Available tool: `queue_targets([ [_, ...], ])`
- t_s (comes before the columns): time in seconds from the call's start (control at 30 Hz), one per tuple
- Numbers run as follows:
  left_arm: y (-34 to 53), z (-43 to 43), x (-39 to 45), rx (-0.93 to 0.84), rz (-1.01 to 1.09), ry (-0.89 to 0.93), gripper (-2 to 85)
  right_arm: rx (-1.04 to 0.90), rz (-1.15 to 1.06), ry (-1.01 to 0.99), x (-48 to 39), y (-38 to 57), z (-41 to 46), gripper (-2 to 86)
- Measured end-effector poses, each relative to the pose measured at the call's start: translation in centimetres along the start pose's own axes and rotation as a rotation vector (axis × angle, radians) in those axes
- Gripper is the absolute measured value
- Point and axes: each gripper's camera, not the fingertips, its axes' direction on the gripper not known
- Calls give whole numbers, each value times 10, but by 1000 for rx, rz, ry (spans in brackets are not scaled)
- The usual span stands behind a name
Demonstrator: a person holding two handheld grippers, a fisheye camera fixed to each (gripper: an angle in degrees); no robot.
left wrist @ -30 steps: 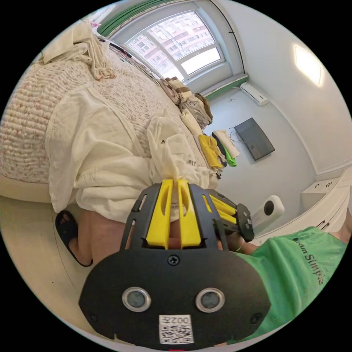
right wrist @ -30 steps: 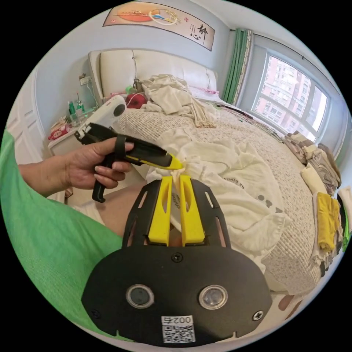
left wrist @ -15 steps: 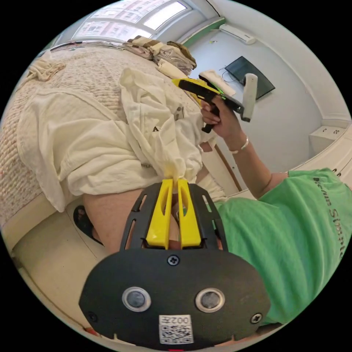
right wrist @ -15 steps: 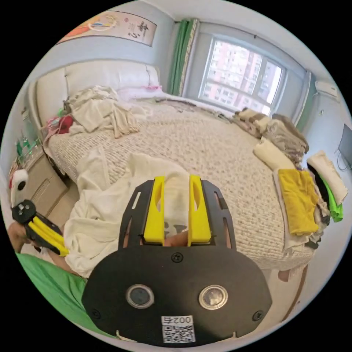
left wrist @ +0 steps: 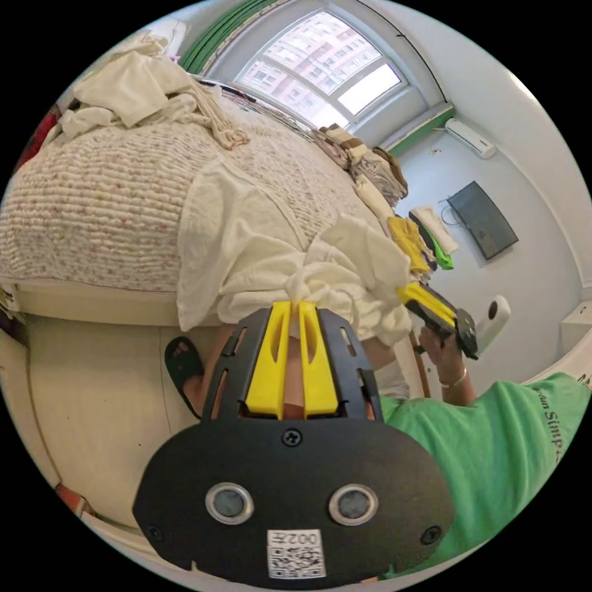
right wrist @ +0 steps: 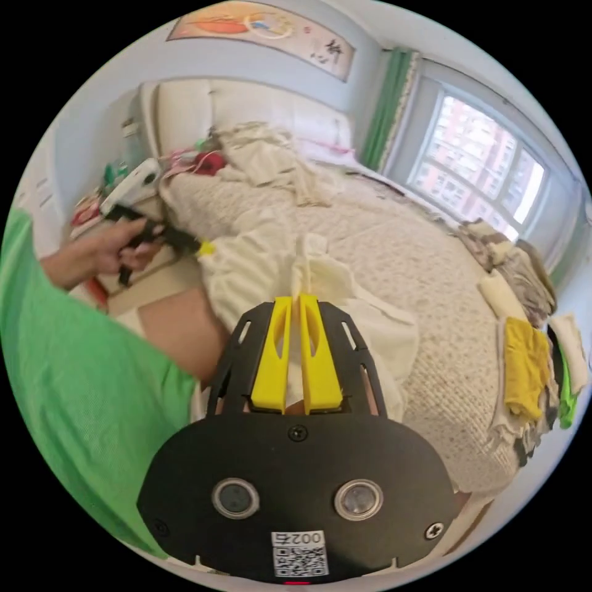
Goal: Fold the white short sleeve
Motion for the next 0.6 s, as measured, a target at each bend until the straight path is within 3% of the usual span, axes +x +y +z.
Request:
queue_targets([
  [0.07, 0, -7, 13, 74, 44, -93, -16, -156, -63, -56, -11, 8, 22, -6],
  [0.17, 3, 2, 37, 82, 126, -172, -16, -204, -105, -35, -16, 16, 30, -6],
  [0.37, 27, 36, 72, -13, 285, -396, -16, -42, -122, -83, 23, -3, -22, 15],
  [0.5, 40, 44, 76, -27, 297, -401, -16, 168, 3, -45, 76, -14, -46, 37],
  [0.6, 46, 46, 72, -33, 261, -377, -17, 149, 71, -19, 112, -23, -24, 79],
])
